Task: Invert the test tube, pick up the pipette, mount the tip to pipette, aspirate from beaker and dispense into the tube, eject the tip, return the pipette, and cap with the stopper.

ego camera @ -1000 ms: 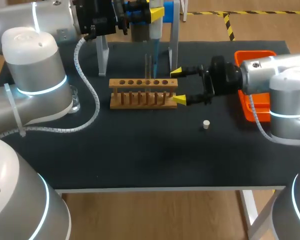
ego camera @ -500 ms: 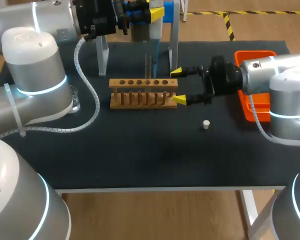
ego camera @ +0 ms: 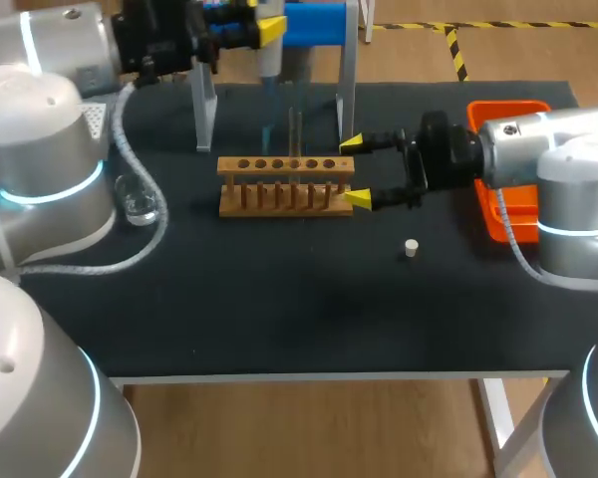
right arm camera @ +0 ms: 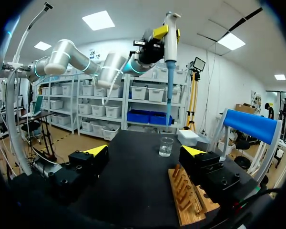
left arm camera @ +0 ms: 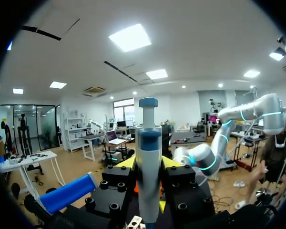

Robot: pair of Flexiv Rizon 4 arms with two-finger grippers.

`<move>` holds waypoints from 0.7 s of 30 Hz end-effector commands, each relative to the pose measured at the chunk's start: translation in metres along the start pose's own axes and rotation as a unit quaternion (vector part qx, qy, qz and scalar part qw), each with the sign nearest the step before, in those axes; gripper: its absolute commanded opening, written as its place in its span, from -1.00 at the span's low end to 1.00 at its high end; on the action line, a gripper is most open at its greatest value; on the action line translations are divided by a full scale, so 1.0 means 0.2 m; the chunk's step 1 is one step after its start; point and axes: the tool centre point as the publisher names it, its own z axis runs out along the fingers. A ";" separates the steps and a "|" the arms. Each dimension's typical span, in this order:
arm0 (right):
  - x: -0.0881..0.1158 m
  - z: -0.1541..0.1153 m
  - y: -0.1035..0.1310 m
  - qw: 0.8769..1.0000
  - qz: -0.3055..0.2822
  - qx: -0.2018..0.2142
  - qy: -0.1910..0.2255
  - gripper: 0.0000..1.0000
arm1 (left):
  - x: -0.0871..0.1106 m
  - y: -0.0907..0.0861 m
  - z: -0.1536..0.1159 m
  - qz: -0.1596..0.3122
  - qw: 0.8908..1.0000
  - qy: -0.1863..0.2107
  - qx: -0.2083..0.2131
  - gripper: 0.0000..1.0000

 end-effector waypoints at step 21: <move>0.00 0.00 0.00 1.000 0.000 0.001 0.000 1.00 | -0.24 0.21 -0.80 0.032 0.995 -0.090 -0.001 -1.00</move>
